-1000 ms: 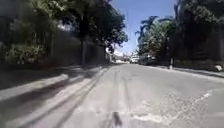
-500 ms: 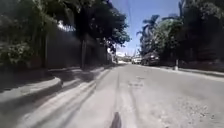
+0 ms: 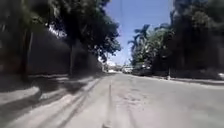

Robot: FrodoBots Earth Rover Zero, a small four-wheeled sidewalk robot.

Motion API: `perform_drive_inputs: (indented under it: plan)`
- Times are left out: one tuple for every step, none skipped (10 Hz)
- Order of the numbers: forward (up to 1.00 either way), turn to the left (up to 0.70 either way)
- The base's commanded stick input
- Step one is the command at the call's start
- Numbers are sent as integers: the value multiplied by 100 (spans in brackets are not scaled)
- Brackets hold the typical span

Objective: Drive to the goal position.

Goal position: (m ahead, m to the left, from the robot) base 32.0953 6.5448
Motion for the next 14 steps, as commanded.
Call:
perform_drive_inputs:
  plan:
    - [100, -2]
    - [100, -2]
    - [100, -2]
    - [100, -2]
    - [100, -2]
    - [100, -2]
    - [100, -2]
    - [100, -2]
    - [100, -2]
    - [100, -2]
    - [100, -7]
    - [100, -35]
    - [100, -40]
    - [100, -37]
